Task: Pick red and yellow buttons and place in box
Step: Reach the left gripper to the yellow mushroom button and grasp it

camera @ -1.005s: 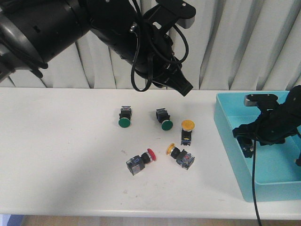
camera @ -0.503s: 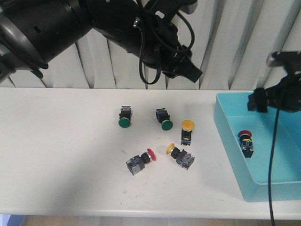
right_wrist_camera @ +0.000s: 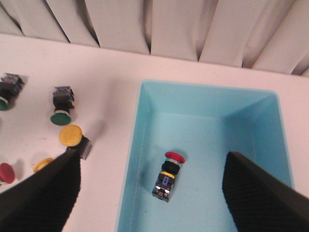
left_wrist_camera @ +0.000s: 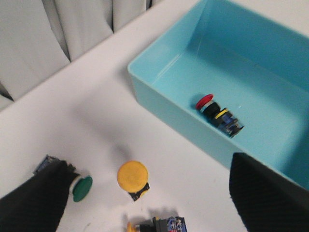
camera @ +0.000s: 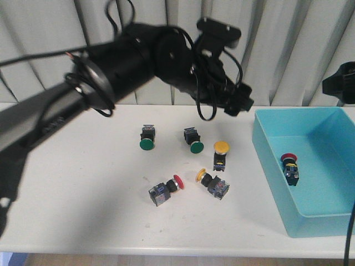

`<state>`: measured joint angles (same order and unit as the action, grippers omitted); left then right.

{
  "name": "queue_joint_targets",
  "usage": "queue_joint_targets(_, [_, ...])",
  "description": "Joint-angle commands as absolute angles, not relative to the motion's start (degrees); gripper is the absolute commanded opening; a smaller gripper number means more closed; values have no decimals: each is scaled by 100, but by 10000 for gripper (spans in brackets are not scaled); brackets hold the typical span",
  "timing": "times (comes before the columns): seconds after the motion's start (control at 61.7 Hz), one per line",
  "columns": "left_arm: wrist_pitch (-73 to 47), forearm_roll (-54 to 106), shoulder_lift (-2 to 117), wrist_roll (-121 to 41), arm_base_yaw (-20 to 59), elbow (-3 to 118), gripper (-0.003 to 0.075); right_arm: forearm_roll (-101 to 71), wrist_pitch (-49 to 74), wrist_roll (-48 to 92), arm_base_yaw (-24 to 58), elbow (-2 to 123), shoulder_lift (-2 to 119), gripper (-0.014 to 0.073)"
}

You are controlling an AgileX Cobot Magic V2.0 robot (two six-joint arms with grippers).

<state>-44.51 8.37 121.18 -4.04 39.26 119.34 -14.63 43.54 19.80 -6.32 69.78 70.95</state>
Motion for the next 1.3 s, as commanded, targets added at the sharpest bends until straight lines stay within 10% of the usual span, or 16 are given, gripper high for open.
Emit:
queue_joint_targets(0.0, [-3965, 948, 12062, -292, 3939, 12069, 614, -1582, 4083, 1947, -658, 7116, 6695, 577])
queue_joint_targets(1.281, [-3845, 1227, 14259, 156, 3823, 13422, 554, -2005, 4126, 1987, -653, 7116, 5891, 556])
